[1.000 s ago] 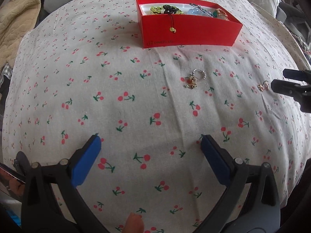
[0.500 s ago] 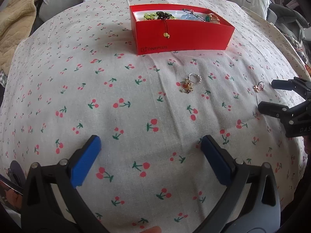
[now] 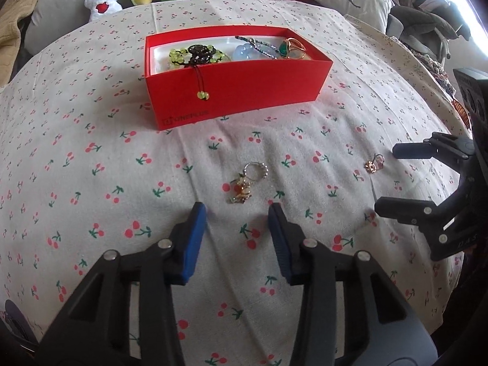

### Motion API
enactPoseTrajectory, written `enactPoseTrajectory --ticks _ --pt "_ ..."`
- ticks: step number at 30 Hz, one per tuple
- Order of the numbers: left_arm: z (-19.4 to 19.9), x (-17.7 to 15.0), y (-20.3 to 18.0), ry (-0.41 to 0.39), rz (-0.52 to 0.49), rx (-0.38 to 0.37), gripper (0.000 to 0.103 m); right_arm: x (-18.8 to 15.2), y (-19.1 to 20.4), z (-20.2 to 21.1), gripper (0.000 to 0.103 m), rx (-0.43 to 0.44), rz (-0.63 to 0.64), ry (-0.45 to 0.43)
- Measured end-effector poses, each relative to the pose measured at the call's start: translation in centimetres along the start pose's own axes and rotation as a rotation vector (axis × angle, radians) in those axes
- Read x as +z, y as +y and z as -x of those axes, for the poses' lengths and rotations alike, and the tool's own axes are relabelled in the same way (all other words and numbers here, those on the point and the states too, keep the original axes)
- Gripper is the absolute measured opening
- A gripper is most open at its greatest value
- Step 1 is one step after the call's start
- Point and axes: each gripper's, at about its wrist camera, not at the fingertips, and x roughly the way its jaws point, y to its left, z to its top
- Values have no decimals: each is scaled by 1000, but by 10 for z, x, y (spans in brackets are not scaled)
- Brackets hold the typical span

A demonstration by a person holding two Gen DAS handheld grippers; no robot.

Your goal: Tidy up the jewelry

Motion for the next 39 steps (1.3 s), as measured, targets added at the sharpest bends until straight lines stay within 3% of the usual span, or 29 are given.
enactPoseTrajectory --ticks 7,15,20,23,29,31,34,36,39 --pt "-5 4 -4 8 -14 -19 12 1 2 -2 93 9 21 -3" --pt "0 1 -1 14 -10 -23 3 3 3 -1 92 25 26 2" --pt "10 -7 4 12 0 -29 3 7 3 0 90 31 28 -3" --pt "16 -9 10 7 20 -26 3 12 4 3 81 38 25 -10" --pt "28 -10 28 3 80 9 3 26 18 11 80 62 42 -46" --pt "30 -11 33 10 104 14 3 31 28 9 74 82 56 -50" --pt "33 -13 37 14 121 27 3 37 47 -2 59 134 75 -19" --pt "33 -14 39 17 131 28 3 39 61 -12 42 167 95 13" --pt "31 -17 44 26 139 20 3 41 83 -26 32 198 132 43"
